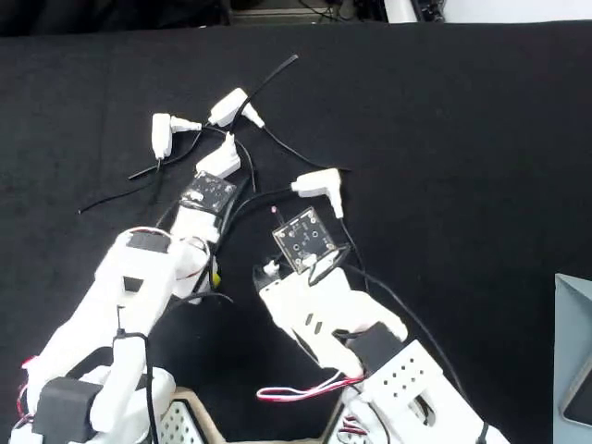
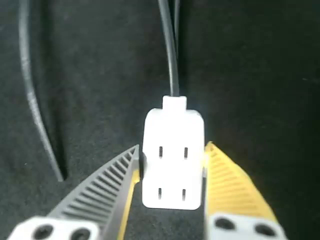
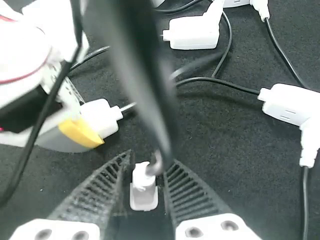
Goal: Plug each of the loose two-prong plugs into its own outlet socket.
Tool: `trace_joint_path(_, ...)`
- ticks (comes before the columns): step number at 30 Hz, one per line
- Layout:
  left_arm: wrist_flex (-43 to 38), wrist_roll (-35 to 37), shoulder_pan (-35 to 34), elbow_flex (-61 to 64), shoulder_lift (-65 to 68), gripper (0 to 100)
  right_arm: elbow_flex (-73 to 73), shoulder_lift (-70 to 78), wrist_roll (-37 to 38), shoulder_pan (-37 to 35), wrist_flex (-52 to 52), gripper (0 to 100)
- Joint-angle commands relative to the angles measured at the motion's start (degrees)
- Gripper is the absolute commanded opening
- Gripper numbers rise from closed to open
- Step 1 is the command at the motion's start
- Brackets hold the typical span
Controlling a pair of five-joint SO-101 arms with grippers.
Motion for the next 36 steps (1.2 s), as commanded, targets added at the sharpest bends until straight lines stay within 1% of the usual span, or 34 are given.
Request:
trace_joint_path(1,3.0,-0.2,-1.5,-2.7,-0.9,27,-0.3,-0.5,0.4,0.4,-0.4,1.4)
trace_joint_path(4,6.3,-0.5,-4.4,-5.1,-0.9,27,-0.3,-0.5,0.4,0.4,-0.4,1.4)
trace_joint_path(10,16.3,-0.2,-10.2,-14.3,-1.0,28,-1.3,-0.5,0.9,0.4,0.2,1.4)
trace_joint_path(14,19.8,1.6,-17.1,-18.3,-1.2,27,-5.2,-0.5,3.9,0.4,4.4,1.4)
trace_joint_path(16,19.9,2.5,-21.8,-18.3,-3.0,27,-7.4,-0.1,4.8,0.2,5.4,1.4)
trace_joint_path(18,19.8,2.5,-26.4,-17.5,-6.1,27,-9.7,2.1,5.7,-2.0,5.5,1.4)
trace_joint_path(22,19.8,2.6,-35.6,-14.7,-15.4,27,-16.0,12.9,5.6,-7.0,4.7,1.4)
trace_joint_path(24,19.8,3.1,-40.0,-12.4,-20.7,27,-19.4,19.9,5.6,-8.5,1.8,1.3)
trace_joint_path(27,19.7,5.9,-45.3,-8.0,-28.0,27,-22.5,29.6,6.0,-11.0,-5.1,1.3)
trace_joint_path(31,15.9,7.3,-48.5,0.2,-35.4,28,-24.7,39.5,6.2,-14.4,-12.6,1.2)
trace_joint_path(33,13.3,8.0,-48.5,4.3,-37.6,28,-25.8,43.3,6.2,-14.8,-14.6,1.2)
trace_joint_path(36,10.5,9.8,-48.2,8.7,-38.8,28,-27.7,47.7,8.7,-14.8,-16.5,1.2)
